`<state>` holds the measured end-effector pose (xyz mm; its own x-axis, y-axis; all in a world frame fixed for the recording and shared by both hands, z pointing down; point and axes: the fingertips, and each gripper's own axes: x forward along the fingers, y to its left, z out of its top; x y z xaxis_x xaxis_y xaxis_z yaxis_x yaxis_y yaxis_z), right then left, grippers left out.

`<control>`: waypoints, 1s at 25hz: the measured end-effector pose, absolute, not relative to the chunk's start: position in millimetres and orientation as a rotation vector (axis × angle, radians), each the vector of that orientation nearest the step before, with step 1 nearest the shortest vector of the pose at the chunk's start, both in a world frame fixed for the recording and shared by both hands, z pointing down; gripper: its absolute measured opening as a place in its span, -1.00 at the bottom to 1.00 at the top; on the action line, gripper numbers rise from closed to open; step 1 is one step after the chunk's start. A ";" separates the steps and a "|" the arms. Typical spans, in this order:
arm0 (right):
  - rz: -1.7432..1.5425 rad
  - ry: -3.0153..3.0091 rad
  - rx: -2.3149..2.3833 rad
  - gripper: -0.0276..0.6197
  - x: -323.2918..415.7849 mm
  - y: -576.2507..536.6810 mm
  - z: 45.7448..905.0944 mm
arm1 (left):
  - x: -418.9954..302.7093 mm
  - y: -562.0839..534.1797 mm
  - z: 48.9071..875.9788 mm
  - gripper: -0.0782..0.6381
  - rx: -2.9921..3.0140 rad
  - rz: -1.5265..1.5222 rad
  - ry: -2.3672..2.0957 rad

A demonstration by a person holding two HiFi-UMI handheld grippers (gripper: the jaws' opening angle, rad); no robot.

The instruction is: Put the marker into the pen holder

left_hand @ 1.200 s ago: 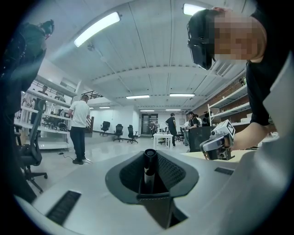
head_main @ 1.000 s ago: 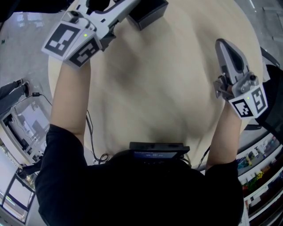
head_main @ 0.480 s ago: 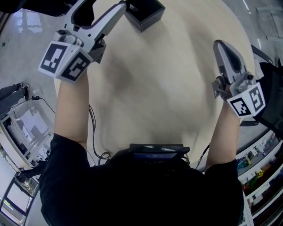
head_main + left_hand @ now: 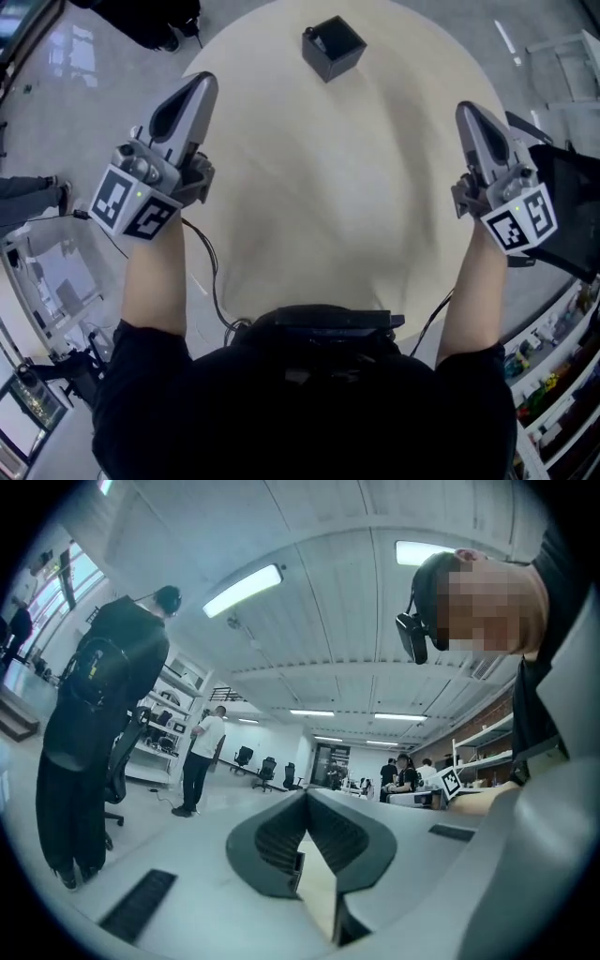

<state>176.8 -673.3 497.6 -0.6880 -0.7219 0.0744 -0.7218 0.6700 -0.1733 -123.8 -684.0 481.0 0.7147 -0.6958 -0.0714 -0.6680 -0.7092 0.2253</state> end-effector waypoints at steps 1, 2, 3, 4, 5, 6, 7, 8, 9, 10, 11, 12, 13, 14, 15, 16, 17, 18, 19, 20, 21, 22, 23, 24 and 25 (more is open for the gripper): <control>-0.287 2.871 -1.249 -0.91 171.6 -664.6 487.5 | -131.1 -672.4 469.7 -0.80 2.742 -0.229 -1.093; -0.284 2.868 -1.259 -0.91 166.4 -654.1 477.2 | -138.3 -660.2 458.0 -0.80 2.749 -0.228 -1.086; -0.282 2.862 -1.268 -0.91 161.0 -642.2 466.5 | -145.2 -647.7 446.3 -0.80 2.757 -0.226 -1.079; -0.279 2.856 -1.276 -0.91 155.8 -629.7 456.2 | -151.7 -635.6 434.8 -0.80 2.765 -0.227 -1.070; -0.274 2.850 -1.286 -0.91 151.2 -617.3 447.1 | -157.6 -624.3 423.6 -0.80 2.774 -0.232 -1.058; -0.269 2.844 -1.301 -0.91 147.3 -605.4 439.1 | -163.0 -614.1 412.7 -0.80 2.786 -0.241 -1.046; -0.264 2.835 -1.318 -0.91 143.9 -593.5 431.6 | -167.9 -604.6 402.0 -0.80 2.798 -0.252 -1.032; -0.261 2.826 -1.337 -0.91 140.9 -581.1 424.1 | -172.6 -595.0 391.8 -0.80 2.809 -0.262 -1.015; -0.260 2.816 -1.356 -0.91 138.1 -568.5 416.5 | -176.8 -584.9 382.3 -0.80 2.819 -0.272 -0.996; -0.257 2.809 -1.374 -0.91 135.7 -556.0 408.9 | -180.7 -574.4 373.9 -0.80 2.824 -0.281 -0.975; -0.255 2.804 -1.391 -0.91 134.0 -544.3 401.4 | -183.8 -563.8 367.1 -0.80 2.823 -0.287 -0.953; -0.254 2.799 -1.406 -0.91 133.4 -533.3 393.9 | -186.0 -553.1 362.0 -0.80 2.820 -0.289 -0.934; -0.254 2.792 -1.418 -0.91 133.9 -522.5 386.5 | -187.1 -541.9 358.5 -0.80 2.816 -0.283 -0.918; -0.251 2.784 -1.427 -0.91 135.8 -511.2 379.7 | -186.9 -529.9 356.0 -0.80 2.815 -0.273 -0.907; -0.245 2.777 -1.431 -0.91 139.3 -499.1 373.8 | -185.3 -516.9 354.2 -0.80 2.817 -0.263 -0.901; -0.237 2.773 -1.433 -0.91 144.8 -486.7 369.0 | -182.4 -503.1 352.7 -0.80 2.819 -0.255 -0.900; -0.229 2.770 -1.432 -0.91 152.4 -474.6 364.9 | -178.2 -489.1 351.2 -0.80 2.820 -0.253 -0.904; -0.222 2.767 -1.429 -0.91 161.7 -463.4 361.0 | -173.0 -475.3 349.4 -0.80 2.818 -0.254 -0.912; -0.215 2.764 -1.421 -0.91 172.1 -453.5 357.0 | -166.8 -462.3 347.1 -0.80 2.818 -0.256 -0.923; -0.207 2.760 -1.409 -0.91 183.1 -444.8 352.6 | -159.9 -450.0 344.1 -0.80 2.818 -0.259 -0.939; -0.199 2.756 -1.391 -0.91 194.0 -436.3 348.3 | -152.4 -438.0 340.7 -0.80 2.819 -0.262 -0.958; -0.193 2.755 -1.368 -0.91 204.4 -427.1 344.8 | -144.7 -425.2 337.5 -0.80 2.817 -0.266 -0.978; -0.195 2.756 -1.342 -0.91 213.7 -416.4 342.7 | -137.2 -410.8 334.8 -0.80 2.810 -0.271 -0.999; -0.201 2.761 -1.315 -0.91 221.7 -404.7 341.5 | -130.4 -394.9 332.5 -0.80 2.800 -0.278 -1.020; -0.207 2.771 -1.289 -0.91 228.1 -393.0 340.8 | -124.5 -377.9 330.3 -0.80 2.790 -0.289 -1.040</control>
